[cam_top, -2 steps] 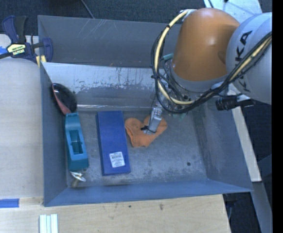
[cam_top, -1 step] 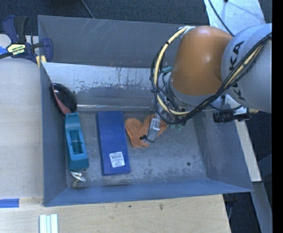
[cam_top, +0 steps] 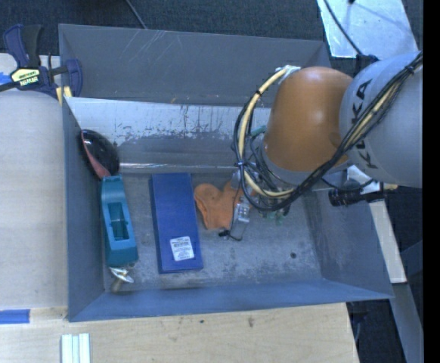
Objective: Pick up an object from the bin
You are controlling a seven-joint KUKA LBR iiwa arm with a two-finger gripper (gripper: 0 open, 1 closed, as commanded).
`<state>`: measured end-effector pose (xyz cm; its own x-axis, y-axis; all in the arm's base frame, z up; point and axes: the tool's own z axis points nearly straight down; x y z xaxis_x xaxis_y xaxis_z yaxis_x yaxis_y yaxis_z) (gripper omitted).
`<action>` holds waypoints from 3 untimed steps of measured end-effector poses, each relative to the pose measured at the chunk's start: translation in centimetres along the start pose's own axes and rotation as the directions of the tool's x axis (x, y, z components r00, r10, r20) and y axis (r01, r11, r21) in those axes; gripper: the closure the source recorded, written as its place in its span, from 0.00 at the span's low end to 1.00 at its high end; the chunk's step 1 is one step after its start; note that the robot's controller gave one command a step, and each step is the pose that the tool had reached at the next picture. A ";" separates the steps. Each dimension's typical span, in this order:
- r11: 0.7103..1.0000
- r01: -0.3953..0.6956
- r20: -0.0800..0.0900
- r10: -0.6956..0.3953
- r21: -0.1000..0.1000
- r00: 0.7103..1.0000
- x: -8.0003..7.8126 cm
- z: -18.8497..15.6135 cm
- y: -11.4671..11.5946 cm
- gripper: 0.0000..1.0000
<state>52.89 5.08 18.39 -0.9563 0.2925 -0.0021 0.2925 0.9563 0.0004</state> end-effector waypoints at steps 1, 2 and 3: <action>0.999 -0.054 -0.001 0.054 0.000 0.999 -0.1 1.6 -0.1 0.00; 1.000 0.005 0.001 -0.005 0.000 1.000 -0.1 5.3 -1.0 0.00; 0.997 0.074 -0.001 -0.074 0.001 0.997 -0.2 7.9 0.6 0.00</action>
Offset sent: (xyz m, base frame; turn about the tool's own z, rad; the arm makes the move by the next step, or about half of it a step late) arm -0.0037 -0.0114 -0.0592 -0.0089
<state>53.25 5.63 10.45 -0.9753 0.2211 -0.0011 0.2211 0.9753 -0.0007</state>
